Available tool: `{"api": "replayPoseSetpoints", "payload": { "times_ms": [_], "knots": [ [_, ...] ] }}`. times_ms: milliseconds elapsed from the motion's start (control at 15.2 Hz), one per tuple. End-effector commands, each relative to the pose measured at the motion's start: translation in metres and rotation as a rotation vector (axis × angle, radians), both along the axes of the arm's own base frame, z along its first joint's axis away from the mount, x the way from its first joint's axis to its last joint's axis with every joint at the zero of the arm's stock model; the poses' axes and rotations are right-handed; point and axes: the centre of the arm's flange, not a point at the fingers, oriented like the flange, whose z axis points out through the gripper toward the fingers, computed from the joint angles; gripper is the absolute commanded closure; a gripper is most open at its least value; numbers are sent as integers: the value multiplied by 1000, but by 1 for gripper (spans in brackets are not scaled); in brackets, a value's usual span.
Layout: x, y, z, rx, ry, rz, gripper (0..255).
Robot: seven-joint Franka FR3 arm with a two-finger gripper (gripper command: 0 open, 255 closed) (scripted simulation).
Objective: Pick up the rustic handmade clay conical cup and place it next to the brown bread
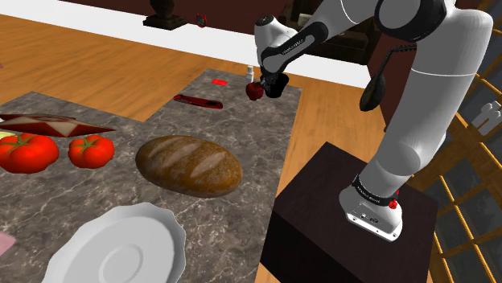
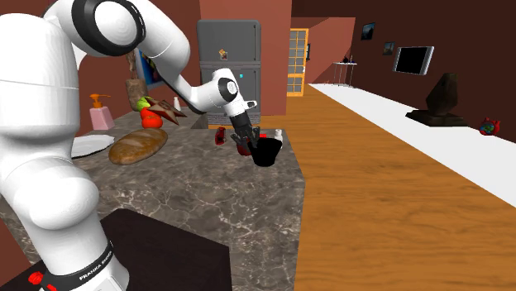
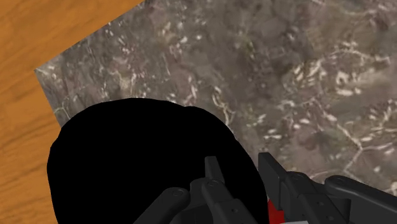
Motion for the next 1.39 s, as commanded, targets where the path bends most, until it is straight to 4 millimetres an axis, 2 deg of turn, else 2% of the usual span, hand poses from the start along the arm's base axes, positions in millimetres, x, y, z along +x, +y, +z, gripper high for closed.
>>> {"api": "replayPoseSetpoints", "payload": {
  "times_ms": [0, 66, 1320],
  "knots": [
    [0, 0, 0, 0, 0, -1, 255],
    [0, 0, 0, 0, 0, -1, 255],
    [0, 0, 100, 0, 0, -1, 255]
  ]
}}
